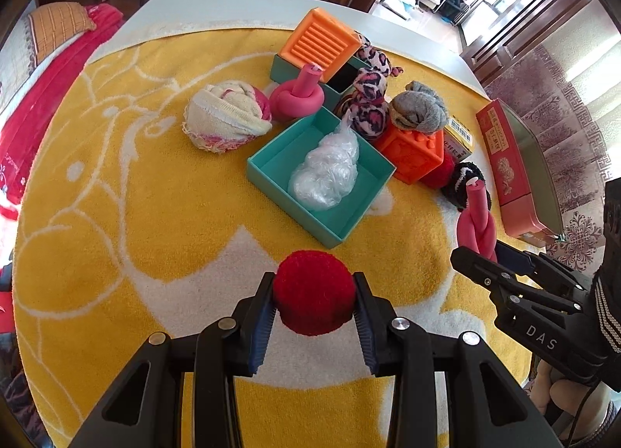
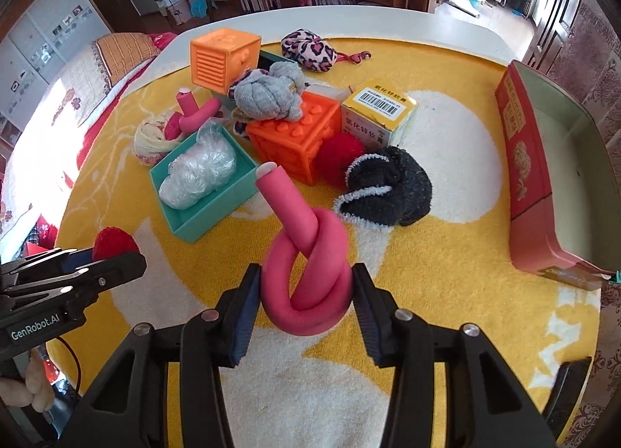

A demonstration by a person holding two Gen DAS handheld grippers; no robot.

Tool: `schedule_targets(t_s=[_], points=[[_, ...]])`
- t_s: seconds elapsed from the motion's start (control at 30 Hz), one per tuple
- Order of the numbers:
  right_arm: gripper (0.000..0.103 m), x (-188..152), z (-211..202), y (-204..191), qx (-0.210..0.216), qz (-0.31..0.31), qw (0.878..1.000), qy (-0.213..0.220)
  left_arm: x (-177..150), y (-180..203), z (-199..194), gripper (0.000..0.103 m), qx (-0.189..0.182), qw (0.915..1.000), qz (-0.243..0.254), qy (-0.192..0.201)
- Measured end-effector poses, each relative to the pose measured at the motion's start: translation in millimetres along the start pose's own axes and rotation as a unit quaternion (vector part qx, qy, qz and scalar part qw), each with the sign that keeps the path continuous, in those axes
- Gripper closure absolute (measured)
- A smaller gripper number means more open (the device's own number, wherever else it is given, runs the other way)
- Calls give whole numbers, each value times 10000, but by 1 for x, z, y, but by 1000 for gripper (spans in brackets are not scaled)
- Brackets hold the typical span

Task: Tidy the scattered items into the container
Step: 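Carry the red ball into the tin while the right carries the pink tube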

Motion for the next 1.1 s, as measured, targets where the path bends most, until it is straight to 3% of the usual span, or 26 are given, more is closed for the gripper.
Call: schedule_targets(t_s=[0.17, 0.33, 0.5, 0.77, 1.03, 1.1], points=[[53, -1, -41, 33, 10, 249, 9987, 455, -2, 35, -8, 63, -17, 9998, 70, 165], [53, 21, -80, 89, -174, 552, 9938, 951, 33, 137, 29, 63, -113, 9991, 246, 312], [53, 28, -110, 153, -431, 926, 9865, 1283, 48, 207, 34, 63, -270, 9971, 562, 437], [53, 43, -129, 213, -556, 1056, 9799, 1601, 70, 311, 37, 63, -520, 9887, 1182, 756], [53, 47, -136, 245, -538, 1110, 9770, 1741, 98, 373, 52, 63, -631, 9838, 1435, 874], [52, 49, -136, 252, -497, 1195, 9756, 1773, 104, 384, 58, 51, -727, 9831, 1475, 805]])
Point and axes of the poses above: each gripper's, at about its wrist camera, not at the fingertips, and z roughly the way its jaws point, y to its right, x to its top, the point moved 3 cm from there along z, roughly the way its jaws point, and after that the axes turned 4 degrees about x, right-handed, at the moved point
